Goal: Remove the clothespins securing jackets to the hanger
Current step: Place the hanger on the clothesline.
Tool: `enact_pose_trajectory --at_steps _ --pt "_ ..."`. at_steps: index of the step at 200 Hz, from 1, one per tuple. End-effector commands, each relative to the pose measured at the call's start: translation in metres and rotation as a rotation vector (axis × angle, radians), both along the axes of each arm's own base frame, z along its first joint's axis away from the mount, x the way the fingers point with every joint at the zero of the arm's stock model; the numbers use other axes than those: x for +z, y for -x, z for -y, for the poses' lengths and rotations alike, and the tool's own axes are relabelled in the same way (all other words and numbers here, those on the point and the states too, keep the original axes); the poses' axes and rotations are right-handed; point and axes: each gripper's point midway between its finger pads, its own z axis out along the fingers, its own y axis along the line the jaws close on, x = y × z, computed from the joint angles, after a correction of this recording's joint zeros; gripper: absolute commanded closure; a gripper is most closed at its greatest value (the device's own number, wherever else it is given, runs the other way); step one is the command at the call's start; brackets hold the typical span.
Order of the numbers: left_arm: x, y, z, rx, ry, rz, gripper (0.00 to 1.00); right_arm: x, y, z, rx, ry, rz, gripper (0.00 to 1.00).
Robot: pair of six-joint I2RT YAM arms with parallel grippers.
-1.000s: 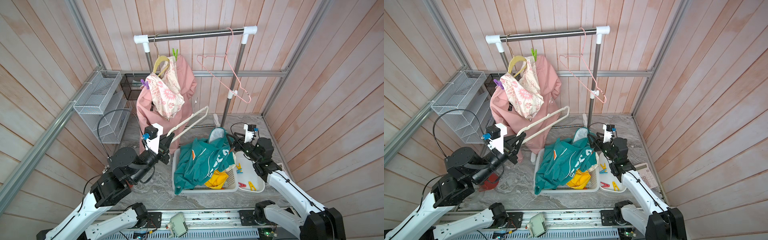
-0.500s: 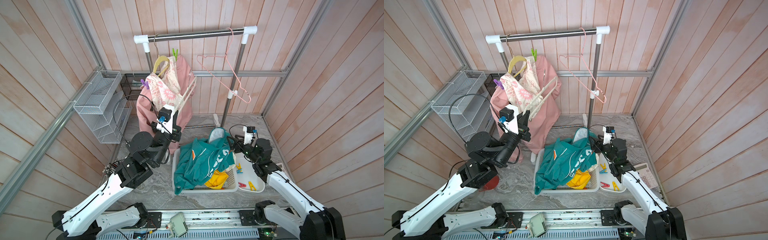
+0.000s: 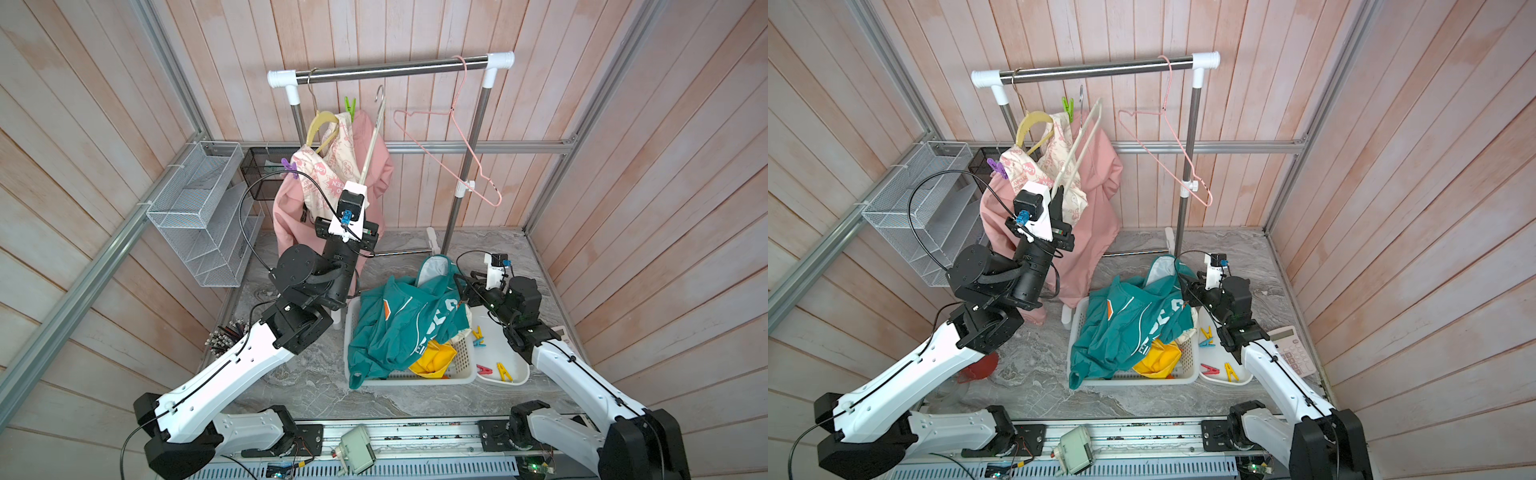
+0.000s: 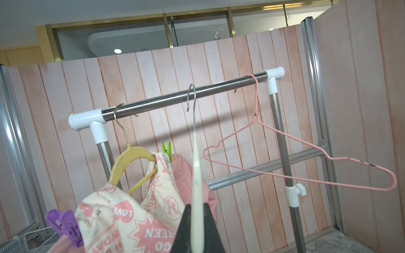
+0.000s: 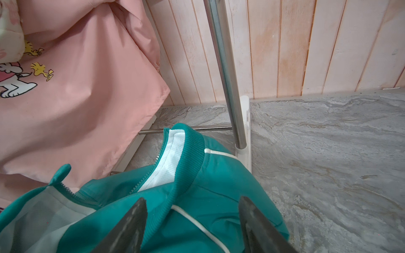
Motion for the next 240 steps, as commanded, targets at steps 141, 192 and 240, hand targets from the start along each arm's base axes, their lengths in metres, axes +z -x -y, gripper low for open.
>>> enact_pose_trajectory --at_steps 141,192,240 --pt "0.059 -0.027 0.002 -0.171 0.064 0.077 1.0 -0.009 0.004 0.008 -0.006 0.038 -0.013 0.32" --pt "0.061 -0.047 -0.001 -0.19 0.079 0.035 1.0 -0.005 0.005 0.007 0.0 0.033 -0.007 0.32" --pt "0.05 -0.074 0.001 -0.201 0.092 -0.029 1.0 -0.003 0.004 0.007 0.002 0.031 -0.001 0.32"
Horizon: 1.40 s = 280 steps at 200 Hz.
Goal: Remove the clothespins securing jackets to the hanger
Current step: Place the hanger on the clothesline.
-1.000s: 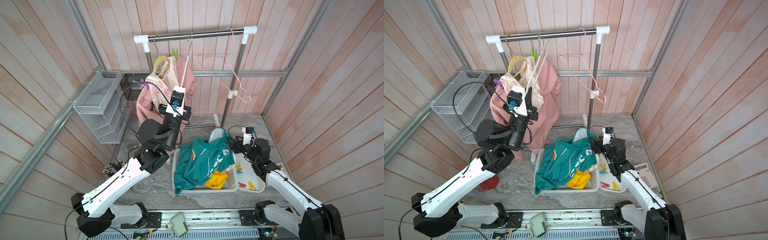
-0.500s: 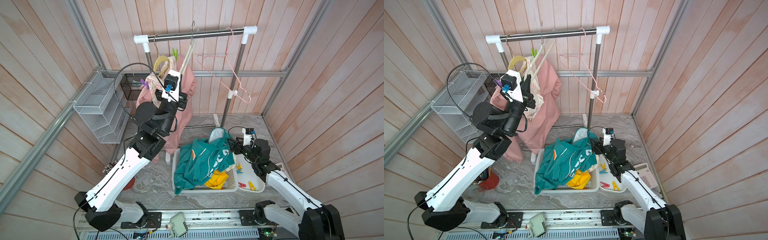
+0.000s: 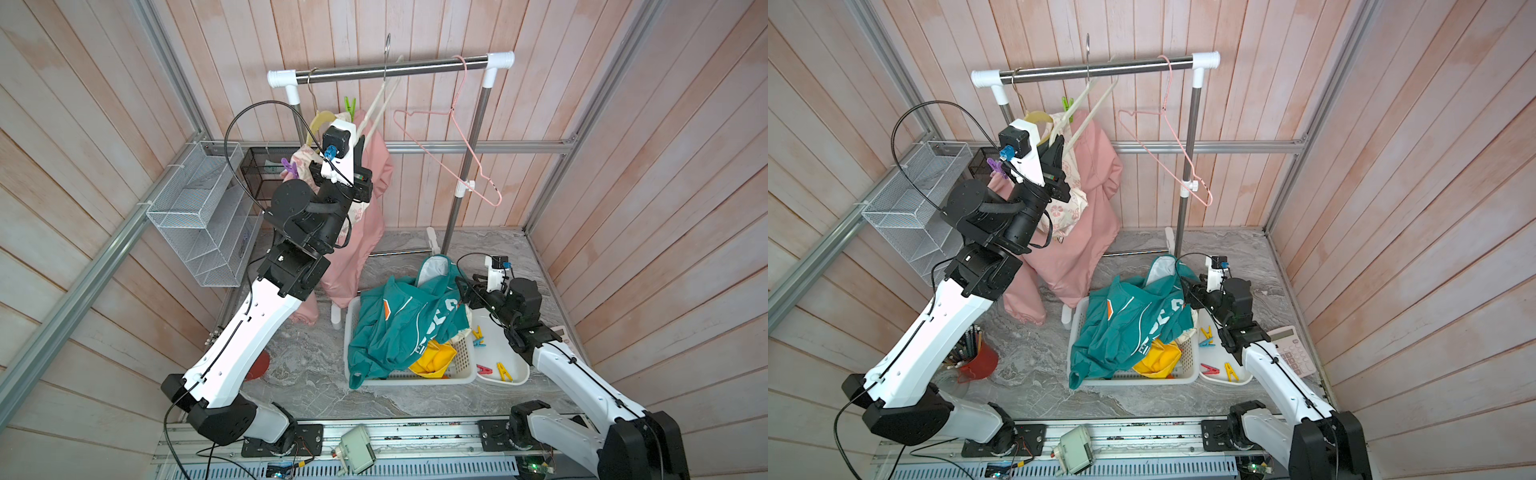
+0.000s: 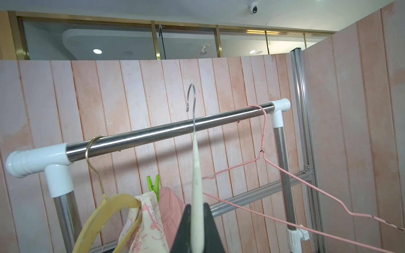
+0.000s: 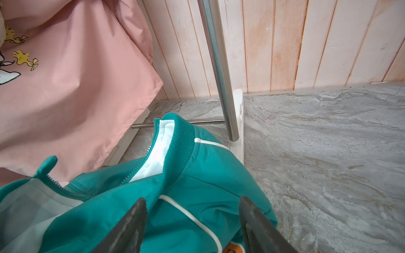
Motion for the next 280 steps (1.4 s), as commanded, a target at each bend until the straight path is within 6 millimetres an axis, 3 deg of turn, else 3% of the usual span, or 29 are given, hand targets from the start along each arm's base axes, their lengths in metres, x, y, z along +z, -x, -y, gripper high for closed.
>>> enact_pose_trajectory --at_steps 1,46,102,114,125,135,145,172,207,211,259,280 --pt "0.001 -0.006 0.0 -0.045 0.033 -0.02 1.0 0.007 0.002 -0.001 0.016 0.007 0.02 0.32" --pt "-0.017 -0.016 0.008 -0.088 0.037 -0.094 1.0 0.006 0.001 0.003 0.007 0.023 0.02 0.31" --pt "-0.037 0.001 0.007 -0.145 0.062 -0.13 1.0 0.013 -0.009 0.03 -0.037 -0.024 0.044 0.27" --pt "-0.039 0.007 0.01 -0.153 0.055 -0.135 0.81 0.012 -0.012 0.038 -0.057 -0.041 0.045 0.27" --pt "-0.04 0.018 0.013 -0.156 0.041 -0.127 0.5 0.01 -0.015 0.045 -0.071 -0.052 0.047 0.25" --pt "-0.045 0.029 0.018 -0.152 0.025 -0.116 0.35 0.007 -0.017 0.047 -0.073 -0.06 0.047 0.25" --pt "-0.05 0.04 0.02 -0.138 0.015 -0.107 0.27 0.003 -0.019 0.052 -0.081 -0.076 0.04 0.24" --pt "-0.07 0.072 0.025 -0.159 0.011 -0.13 0.22 -0.007 -0.029 0.066 -0.122 -0.132 0.012 0.2" --pt "-0.134 0.098 0.031 -0.176 0.003 -0.271 0.22 -0.031 -0.042 0.075 -0.117 -0.251 -0.077 0.2" --pt "-0.143 0.106 0.039 -0.205 0.001 -0.294 0.22 -0.033 -0.044 0.075 -0.113 -0.263 -0.085 0.2" --pt "-0.289 0.122 0.052 -0.203 -0.045 -0.669 0.23 -0.054 -0.068 0.052 0.038 -0.377 -0.201 0.2" --pt "-0.327 0.135 0.048 -0.192 -0.023 -0.779 0.26 -0.057 -0.077 0.047 0.079 -0.41 -0.21 0.21"
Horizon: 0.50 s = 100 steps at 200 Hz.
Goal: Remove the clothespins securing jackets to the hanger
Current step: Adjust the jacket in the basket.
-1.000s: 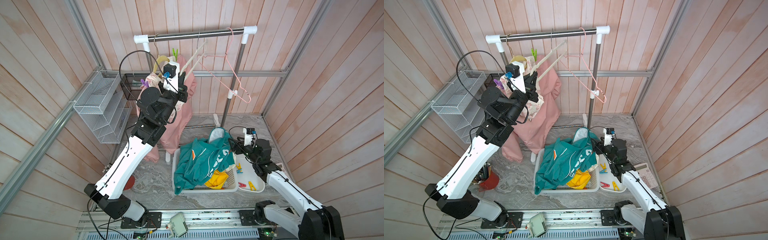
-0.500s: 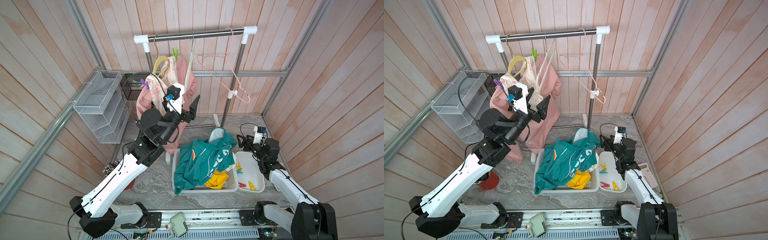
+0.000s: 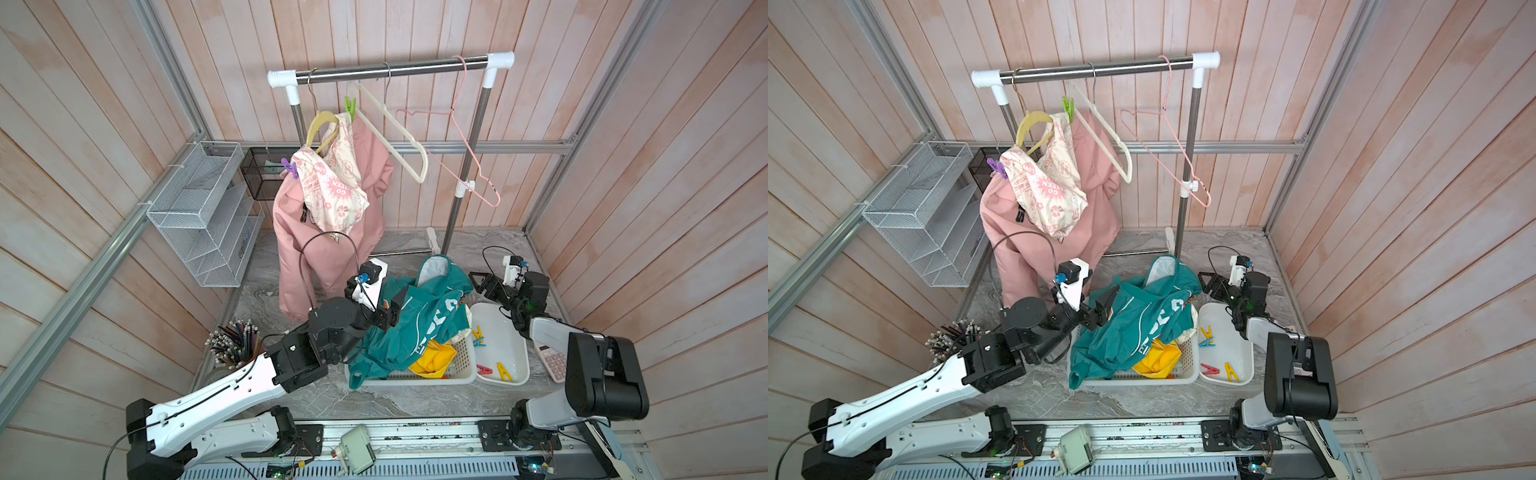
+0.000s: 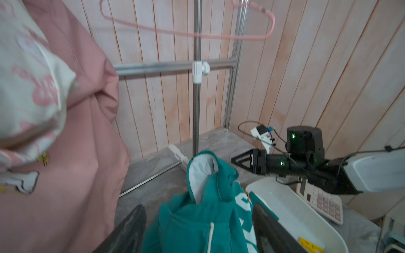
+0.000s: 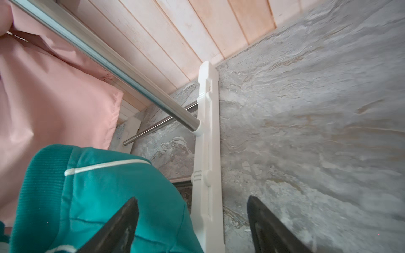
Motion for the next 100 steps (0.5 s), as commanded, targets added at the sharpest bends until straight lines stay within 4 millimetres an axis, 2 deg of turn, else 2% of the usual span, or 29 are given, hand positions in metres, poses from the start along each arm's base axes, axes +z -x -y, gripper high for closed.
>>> enact_pose_trajectory --at_steps 1,20,43,66,82,100 --pt "-0.045 0.011 -0.013 0.066 0.024 -0.172 0.26 0.02 -0.011 -0.012 0.088 -0.078 0.06 0.21" --pt "-0.067 0.023 -0.022 0.095 0.043 -0.235 0.28 0.023 -0.018 -0.017 0.116 -0.103 0.07 0.25" --pt "-0.095 0.031 -0.034 0.132 0.051 -0.317 0.29 0.026 -0.015 -0.035 0.19 -0.113 0.065 0.31" --pt "-0.122 0.04 -0.035 0.122 0.048 -0.402 0.35 0.019 -0.004 -0.058 0.255 -0.079 0.032 0.37" --pt "-0.14 0.045 -0.031 0.105 0.041 -0.449 0.4 0.013 0.007 -0.069 0.288 -0.084 0.009 0.45" --pt "-0.161 0.046 -0.03 0.113 0.017 -0.476 0.41 0.013 0.021 -0.079 0.311 -0.093 0.002 0.54"
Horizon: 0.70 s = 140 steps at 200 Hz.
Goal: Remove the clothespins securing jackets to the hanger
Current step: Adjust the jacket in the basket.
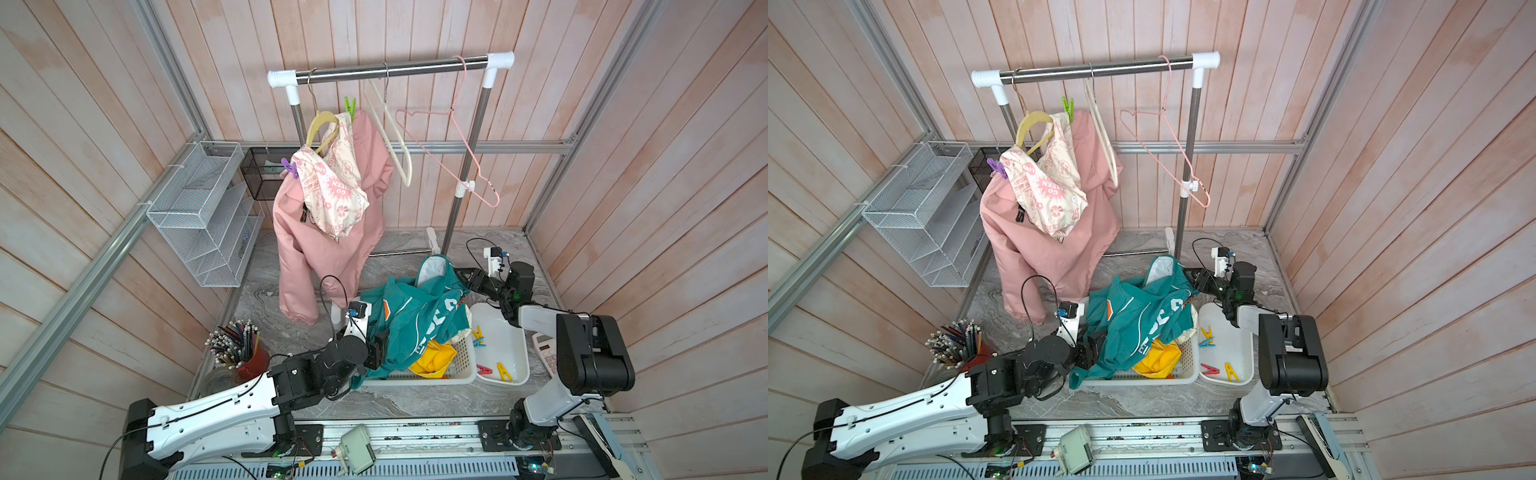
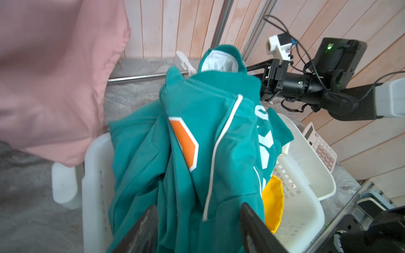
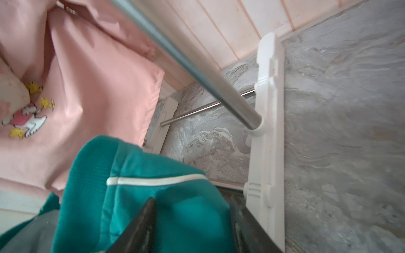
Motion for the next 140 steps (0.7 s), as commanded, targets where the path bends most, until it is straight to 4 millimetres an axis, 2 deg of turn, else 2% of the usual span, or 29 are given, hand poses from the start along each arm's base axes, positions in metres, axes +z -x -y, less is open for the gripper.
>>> enact_pose_trajectory --at_steps 1,31,55,77,112,140 --pt "-0.033 0.007 0.001 0.006 -0.015 -0.089 0.41 0.002 0.022 -0.015 0.065 -0.004 -0.003 0.54" --pt "-0.052 0.002 -0.001 0.029 -0.038 -0.086 0.42 0.01 0.042 -0.032 0.112 0.026 0.01 0.67" --pt "-0.06 -0.008 -0.01 0.081 -0.034 -0.07 0.41 0.027 0.059 -0.042 0.129 0.043 0.06 0.76" --pt "-0.064 -0.018 -0.011 0.072 0.012 -0.07 0.42 0.036 0.075 -0.05 0.123 0.07 0.084 0.79" --pt "-0.069 -0.034 -0.008 0.071 0.0 -0.053 0.41 0.032 0.102 -0.054 0.1 0.095 0.067 0.83" --pt "-0.083 -0.046 0.0 0.056 -0.025 -0.081 0.42 0.013 0.123 -0.062 0.113 0.131 -0.007 0.86"
